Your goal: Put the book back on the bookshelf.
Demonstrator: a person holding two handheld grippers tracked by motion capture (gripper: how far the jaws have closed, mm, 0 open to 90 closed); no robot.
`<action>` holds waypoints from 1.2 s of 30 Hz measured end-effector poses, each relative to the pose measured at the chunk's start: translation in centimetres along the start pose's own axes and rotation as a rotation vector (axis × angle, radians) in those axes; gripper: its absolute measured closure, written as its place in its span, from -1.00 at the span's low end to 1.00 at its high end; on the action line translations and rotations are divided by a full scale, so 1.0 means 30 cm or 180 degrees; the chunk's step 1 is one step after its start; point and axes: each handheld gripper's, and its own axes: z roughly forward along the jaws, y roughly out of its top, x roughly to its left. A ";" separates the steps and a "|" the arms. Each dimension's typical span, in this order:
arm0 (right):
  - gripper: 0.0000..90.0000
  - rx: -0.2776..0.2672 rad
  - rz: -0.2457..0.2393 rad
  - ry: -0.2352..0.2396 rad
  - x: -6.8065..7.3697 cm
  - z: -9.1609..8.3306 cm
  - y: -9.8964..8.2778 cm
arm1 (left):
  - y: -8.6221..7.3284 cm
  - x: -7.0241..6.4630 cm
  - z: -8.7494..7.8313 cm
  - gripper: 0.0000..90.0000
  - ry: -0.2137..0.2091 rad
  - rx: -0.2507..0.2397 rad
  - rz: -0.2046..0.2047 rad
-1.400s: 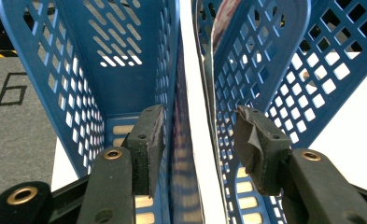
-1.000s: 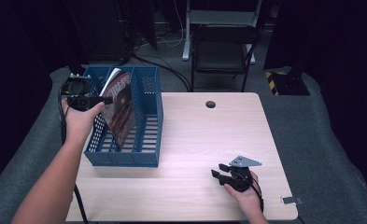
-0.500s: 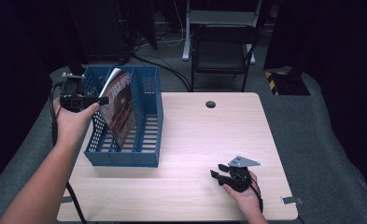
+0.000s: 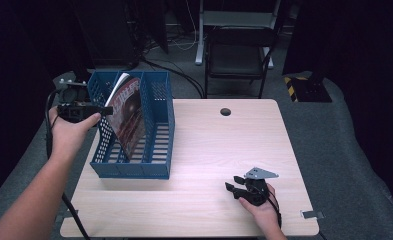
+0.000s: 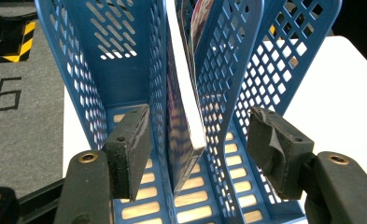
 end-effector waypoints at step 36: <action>0.13 -0.0017 0.0008 0.0003 0.002 -0.003 0.001 | -0.079 -0.253 -0.051 -0.11 -0.0736 0.0088 0.0582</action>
